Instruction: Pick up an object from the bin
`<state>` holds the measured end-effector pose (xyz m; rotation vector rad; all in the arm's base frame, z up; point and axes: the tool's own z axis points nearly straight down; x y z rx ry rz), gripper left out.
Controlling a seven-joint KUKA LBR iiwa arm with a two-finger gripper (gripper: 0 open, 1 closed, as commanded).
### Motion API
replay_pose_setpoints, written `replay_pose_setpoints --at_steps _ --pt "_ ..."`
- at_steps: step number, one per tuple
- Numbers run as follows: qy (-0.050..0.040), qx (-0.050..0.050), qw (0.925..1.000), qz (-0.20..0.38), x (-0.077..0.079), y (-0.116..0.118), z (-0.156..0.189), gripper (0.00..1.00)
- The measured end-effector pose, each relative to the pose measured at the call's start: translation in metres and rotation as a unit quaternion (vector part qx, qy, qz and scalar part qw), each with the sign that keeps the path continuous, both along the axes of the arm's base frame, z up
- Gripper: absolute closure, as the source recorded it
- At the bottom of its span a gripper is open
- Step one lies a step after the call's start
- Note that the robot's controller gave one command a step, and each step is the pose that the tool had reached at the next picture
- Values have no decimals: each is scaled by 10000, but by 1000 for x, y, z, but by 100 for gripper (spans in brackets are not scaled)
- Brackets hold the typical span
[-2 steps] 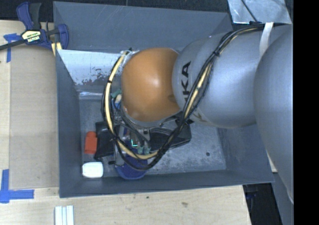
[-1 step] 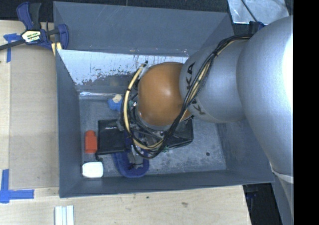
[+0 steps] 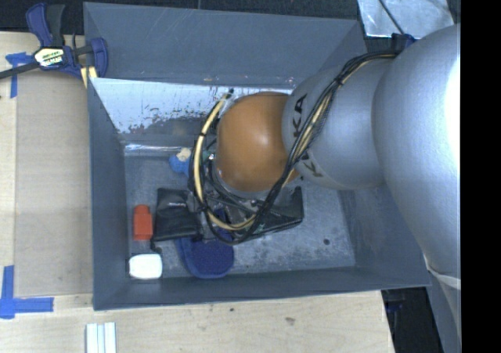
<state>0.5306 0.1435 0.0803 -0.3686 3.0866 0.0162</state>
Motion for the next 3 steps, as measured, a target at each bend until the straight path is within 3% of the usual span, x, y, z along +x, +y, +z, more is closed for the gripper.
replay_pose_setpoints --at_steps 1,2,3 --pt "84 -38 9999 89 17 -27 11 100" --pt "91 -62 9999 75 74 -23 167 100" --pt "98 -110 9529 3030 76 -5 159 100"
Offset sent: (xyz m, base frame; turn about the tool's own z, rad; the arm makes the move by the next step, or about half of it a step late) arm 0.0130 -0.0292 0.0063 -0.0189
